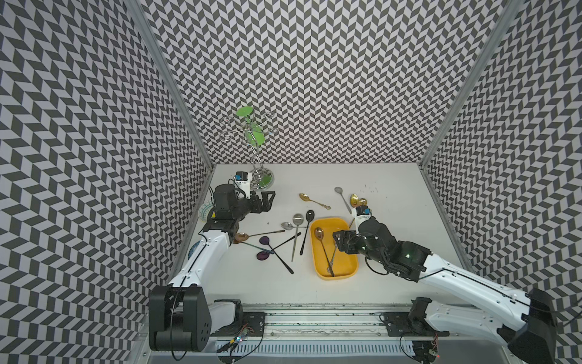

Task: Put the spoon into the storage box
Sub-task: Pick up the spoon from the center of the board.

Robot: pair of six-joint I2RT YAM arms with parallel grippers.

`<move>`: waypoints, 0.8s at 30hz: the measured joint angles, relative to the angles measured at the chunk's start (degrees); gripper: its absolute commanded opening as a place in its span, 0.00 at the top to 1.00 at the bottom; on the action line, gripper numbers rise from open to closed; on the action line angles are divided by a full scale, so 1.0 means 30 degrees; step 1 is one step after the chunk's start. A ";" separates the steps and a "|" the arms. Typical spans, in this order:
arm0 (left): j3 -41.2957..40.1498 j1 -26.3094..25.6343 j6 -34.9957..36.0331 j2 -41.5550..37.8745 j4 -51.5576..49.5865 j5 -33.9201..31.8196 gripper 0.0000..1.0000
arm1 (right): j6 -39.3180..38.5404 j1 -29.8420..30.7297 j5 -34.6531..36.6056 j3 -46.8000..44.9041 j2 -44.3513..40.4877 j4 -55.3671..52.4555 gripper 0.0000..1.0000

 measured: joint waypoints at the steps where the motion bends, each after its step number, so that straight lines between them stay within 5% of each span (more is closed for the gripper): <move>1: 0.0284 -0.0095 0.0015 0.0248 -0.0117 -0.0007 0.00 | -0.0415 0.0000 0.0474 0.0153 -0.0495 -0.0321 0.15; 8: 0.1632 -0.0998 0.0321 0.1413 -0.0678 -0.0168 0.00 | -0.2776 -0.0313 0.3067 0.1158 -0.2958 -0.1829 0.01; 24: 0.3701 -0.2616 0.1005 0.3701 -0.1617 -0.0758 0.00 | -0.7970 -0.0976 0.7555 -0.0459 -0.7519 -0.2426 0.01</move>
